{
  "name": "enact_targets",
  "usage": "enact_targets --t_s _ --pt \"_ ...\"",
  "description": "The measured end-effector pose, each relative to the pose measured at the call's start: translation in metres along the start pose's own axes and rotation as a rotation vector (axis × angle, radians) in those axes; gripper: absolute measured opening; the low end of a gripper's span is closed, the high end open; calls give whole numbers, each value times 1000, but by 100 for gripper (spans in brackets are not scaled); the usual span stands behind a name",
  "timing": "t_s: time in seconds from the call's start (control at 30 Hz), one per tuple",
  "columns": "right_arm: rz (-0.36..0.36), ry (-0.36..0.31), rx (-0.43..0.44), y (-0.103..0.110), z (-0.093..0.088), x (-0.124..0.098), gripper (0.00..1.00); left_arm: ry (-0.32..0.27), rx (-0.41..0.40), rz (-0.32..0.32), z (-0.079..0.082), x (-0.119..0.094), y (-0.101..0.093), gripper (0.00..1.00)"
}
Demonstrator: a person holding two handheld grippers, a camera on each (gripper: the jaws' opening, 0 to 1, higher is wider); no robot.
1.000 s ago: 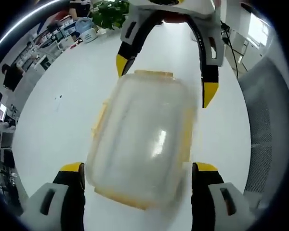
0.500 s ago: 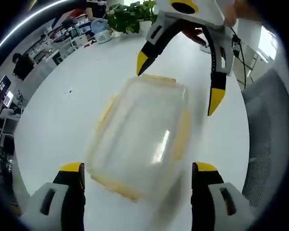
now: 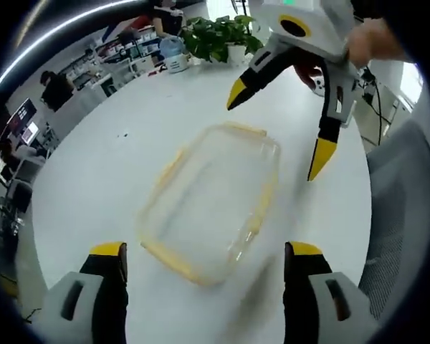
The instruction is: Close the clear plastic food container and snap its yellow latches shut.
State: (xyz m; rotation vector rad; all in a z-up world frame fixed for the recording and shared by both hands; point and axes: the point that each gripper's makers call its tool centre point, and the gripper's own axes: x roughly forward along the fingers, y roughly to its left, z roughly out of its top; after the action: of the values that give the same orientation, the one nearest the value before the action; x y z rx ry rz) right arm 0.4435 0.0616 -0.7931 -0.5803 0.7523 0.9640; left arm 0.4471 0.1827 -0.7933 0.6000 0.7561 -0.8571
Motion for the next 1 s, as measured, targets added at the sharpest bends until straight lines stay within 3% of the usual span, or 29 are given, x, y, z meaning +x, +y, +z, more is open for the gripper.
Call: enact_targets --t_s 0.1,0.37,0.57,1.0 --pt "-12 -24 22 3 2 -5 89 -29 -50 23 -1 -5 1 92" --pt "-28 -80 55 13 1 -14 88 -55 -75 59 -13 -15 -6 92" --pt "-61 -132 59 17 2 -25 88 -106 -159 87 -18 -27 -11 92" --pt "-90 -185 104 33 -10 -40 87 -144 -202 110 -31 -36 -32 92"
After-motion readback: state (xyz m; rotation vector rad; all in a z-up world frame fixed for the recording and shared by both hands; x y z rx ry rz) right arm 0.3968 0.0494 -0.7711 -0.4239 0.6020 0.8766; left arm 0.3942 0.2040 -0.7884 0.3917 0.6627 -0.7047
